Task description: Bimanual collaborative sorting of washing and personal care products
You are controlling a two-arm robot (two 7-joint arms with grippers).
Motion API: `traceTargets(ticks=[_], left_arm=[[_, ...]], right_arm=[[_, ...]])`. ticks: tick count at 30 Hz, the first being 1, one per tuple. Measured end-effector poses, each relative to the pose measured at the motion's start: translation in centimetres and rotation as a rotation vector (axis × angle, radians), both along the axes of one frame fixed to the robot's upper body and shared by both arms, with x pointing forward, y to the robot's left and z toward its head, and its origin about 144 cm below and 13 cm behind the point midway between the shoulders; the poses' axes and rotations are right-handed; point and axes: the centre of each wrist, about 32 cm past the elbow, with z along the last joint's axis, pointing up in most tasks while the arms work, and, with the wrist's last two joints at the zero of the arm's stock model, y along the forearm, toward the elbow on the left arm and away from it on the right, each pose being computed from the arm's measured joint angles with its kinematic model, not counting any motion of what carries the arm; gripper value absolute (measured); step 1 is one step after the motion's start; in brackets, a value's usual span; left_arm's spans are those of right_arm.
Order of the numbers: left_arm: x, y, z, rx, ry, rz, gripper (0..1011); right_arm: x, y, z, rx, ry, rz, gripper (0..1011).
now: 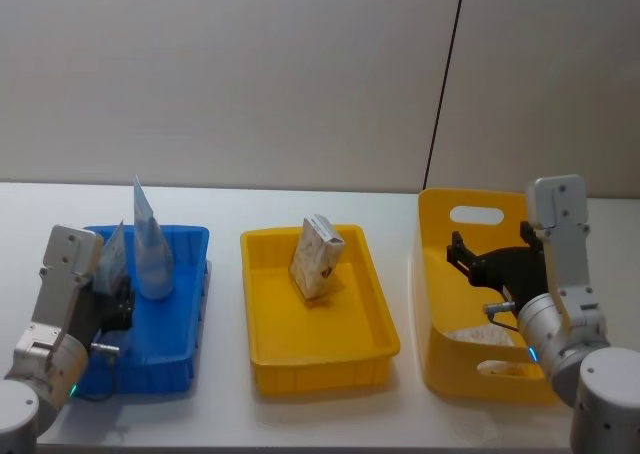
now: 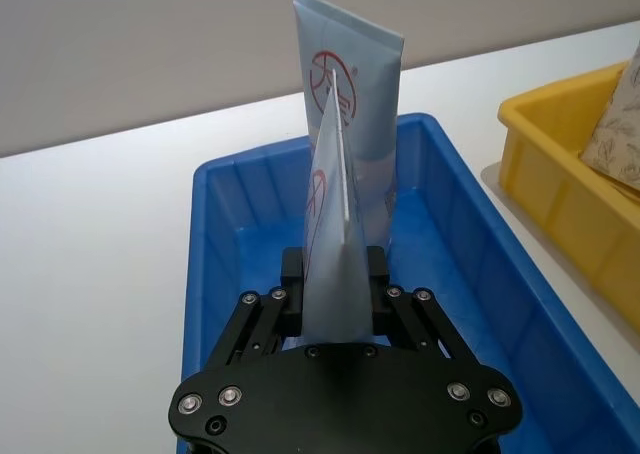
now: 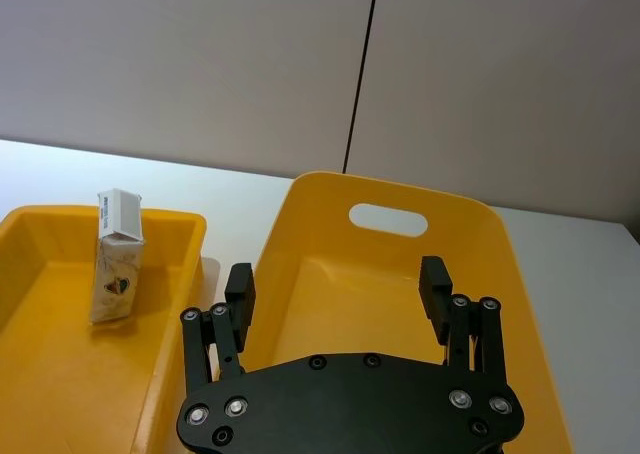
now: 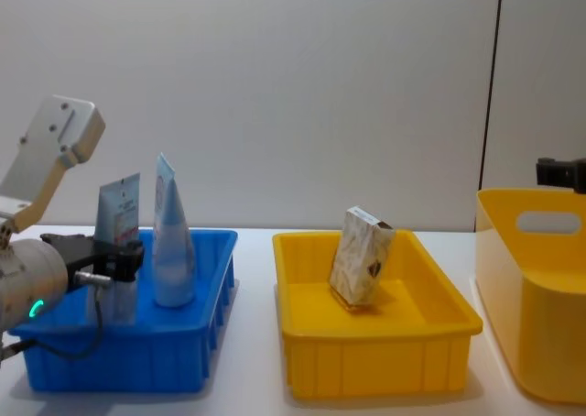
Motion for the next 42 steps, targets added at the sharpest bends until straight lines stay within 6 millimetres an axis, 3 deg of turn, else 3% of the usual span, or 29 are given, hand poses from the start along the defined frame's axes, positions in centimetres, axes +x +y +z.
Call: traceTargets(ticks=[24,42], left_arm=[[-1.6,0.9,3.8,-0.07,-0.241,-0.073,260],[-2.3,0.9,6.5,-0.131,-0.349,-0.285,260]], right_arm=[[0.0,0.0,0.0,0.0,0.0,0.0,1004],[0.0,0.0,0.0,0.0,0.0,0.0,1004]])
